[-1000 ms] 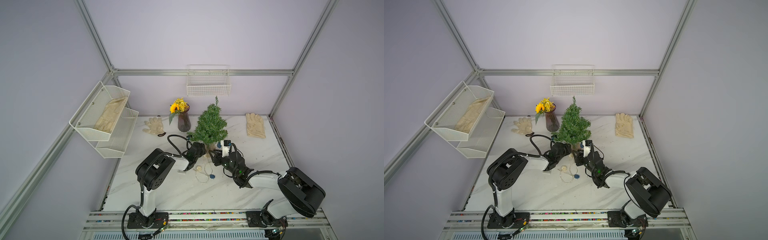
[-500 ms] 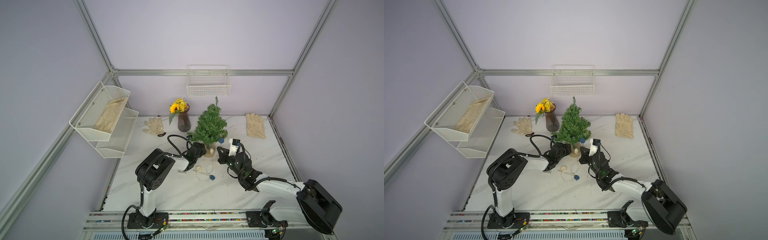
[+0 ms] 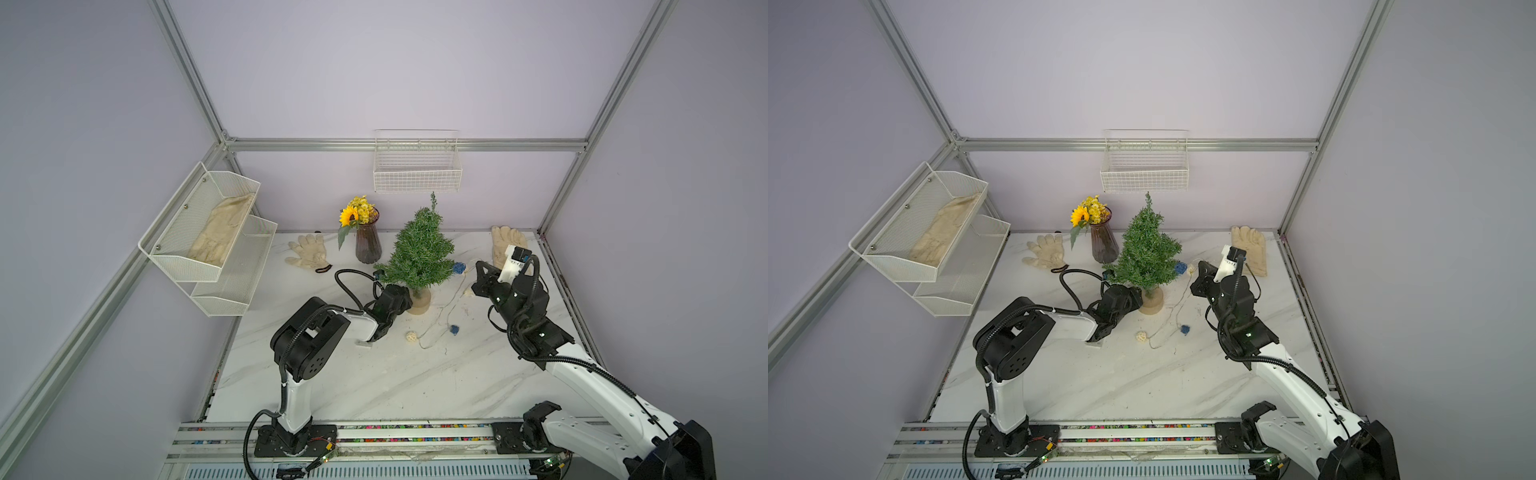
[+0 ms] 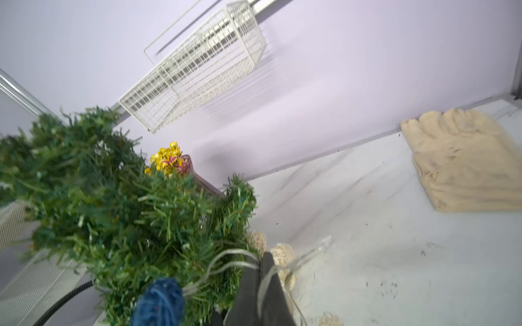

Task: Remove string lights from the small christmas tree
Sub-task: Remove the light string from the Christmas tree.

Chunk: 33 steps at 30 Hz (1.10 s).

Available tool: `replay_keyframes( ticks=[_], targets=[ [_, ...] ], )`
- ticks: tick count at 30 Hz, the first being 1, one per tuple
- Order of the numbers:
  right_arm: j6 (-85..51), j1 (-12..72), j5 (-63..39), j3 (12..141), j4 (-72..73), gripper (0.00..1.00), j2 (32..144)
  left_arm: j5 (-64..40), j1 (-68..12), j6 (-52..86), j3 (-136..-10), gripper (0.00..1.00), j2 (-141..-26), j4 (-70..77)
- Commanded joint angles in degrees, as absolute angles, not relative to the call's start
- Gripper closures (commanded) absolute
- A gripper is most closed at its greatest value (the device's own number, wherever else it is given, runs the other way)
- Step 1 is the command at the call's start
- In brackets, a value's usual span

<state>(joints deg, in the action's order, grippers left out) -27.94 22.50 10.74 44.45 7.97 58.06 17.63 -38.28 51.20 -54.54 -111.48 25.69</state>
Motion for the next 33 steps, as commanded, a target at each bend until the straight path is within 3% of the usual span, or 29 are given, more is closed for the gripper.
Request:
replay_keyframes(
  ticks=[1,11,27,33],
  targets=[
    [-25.3,20.4,6.3,50.6,4.3,1.0,59.0,18.7,-38.3,48.8,-54.6,0.47,-110.4,19.8],
    [-25.0,20.1,-2.7,60.4,2.1,1.0,63.4,18.4,-38.3,49.0,-54.6,0.48,-110.7,19.9],
    [-31.0,20.7,-15.2,43.7,5.5,1.0,55.6,17.6,-38.4,49.0,-56.2,0.5,-111.5,19.8],
    [-33.0,28.8,-12.2,40.6,10.4,1.0,58.0,17.7,-38.5,49.0,-56.5,0.5,-111.4,19.8]
  ],
)
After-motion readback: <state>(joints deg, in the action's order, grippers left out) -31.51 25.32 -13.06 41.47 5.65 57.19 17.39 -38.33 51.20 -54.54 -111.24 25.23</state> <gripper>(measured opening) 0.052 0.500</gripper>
